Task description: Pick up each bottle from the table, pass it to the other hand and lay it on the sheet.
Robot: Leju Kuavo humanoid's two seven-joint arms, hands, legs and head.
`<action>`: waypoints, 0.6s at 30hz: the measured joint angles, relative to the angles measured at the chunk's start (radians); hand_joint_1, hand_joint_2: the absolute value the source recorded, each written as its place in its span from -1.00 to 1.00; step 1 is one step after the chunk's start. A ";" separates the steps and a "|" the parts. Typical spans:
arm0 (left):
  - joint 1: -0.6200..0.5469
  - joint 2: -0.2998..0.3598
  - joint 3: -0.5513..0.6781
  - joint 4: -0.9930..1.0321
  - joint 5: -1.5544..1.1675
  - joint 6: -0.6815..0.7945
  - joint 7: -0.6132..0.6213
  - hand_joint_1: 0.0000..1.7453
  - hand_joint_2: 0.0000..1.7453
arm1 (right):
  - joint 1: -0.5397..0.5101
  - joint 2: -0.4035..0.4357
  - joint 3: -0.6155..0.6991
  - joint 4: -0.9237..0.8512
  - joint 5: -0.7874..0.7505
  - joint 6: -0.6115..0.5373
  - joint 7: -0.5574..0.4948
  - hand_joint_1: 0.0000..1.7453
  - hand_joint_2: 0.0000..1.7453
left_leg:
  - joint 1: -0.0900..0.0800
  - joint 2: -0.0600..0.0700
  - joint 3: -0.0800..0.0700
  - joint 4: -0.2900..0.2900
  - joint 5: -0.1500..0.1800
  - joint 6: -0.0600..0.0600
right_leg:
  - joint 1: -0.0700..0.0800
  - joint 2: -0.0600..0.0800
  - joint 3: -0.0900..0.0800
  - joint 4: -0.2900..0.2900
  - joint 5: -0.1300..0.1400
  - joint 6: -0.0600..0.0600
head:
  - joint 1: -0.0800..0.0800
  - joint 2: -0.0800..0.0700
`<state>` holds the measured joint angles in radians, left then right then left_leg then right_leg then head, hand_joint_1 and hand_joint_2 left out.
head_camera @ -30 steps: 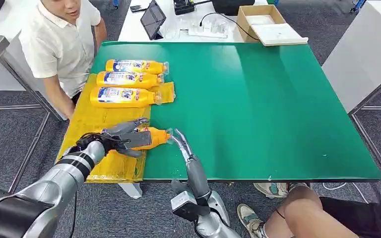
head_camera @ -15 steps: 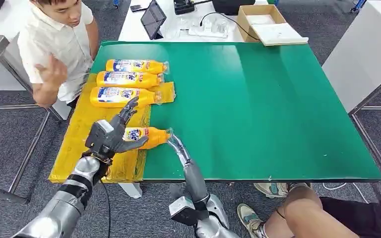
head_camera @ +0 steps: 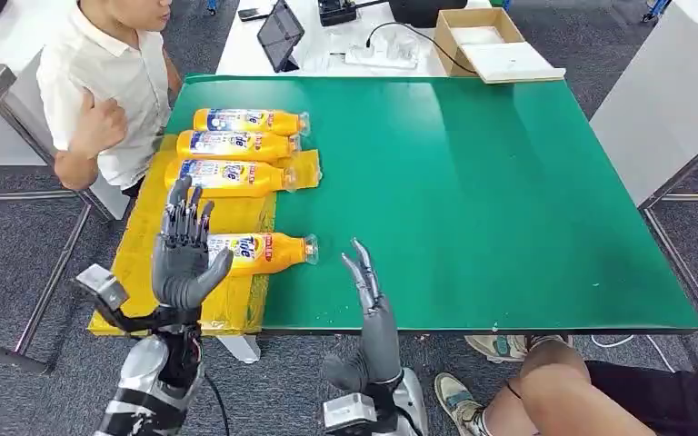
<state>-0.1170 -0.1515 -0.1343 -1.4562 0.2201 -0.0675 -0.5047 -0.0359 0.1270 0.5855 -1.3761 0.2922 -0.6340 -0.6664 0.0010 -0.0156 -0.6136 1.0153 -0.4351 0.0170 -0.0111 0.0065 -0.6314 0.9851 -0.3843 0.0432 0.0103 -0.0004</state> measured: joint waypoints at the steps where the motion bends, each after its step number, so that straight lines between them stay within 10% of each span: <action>1: 0.032 -0.004 -0.003 -0.030 -0.004 0.011 -0.001 -1.00 1.00 | 0.024 -0.002 -0.029 -0.031 0.000 0.000 0.000 -1.00 1.00 | 0.000 0.000 0.000 0.000 0.000 0.000 | 0.000 0.000 0.000 0.000 0.000 0.000 | 0.000 0.000; 18: 0.219 -0.056 -0.067 -0.164 -0.154 0.214 -0.065 -1.00 1.00 | 0.146 0.091 -0.415 -0.222 -0.097 0.003 0.000 -1.00 1.00 | 0.001 0.001 0.002 0.000 -0.001 0.000 | 0.001 0.000 0.001 0.000 0.000 -0.001 | 0.000 0.000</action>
<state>0.1020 -0.2071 -0.2011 -1.6197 0.0660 0.1469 -0.5695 0.1098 0.2178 0.1701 -1.5983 0.1953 -0.6310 -0.6664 0.0017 -0.0151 -0.6121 1.0151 -0.4357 0.0170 -0.0105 0.0065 -0.6304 0.9853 -0.3844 0.0423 0.0103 -0.0004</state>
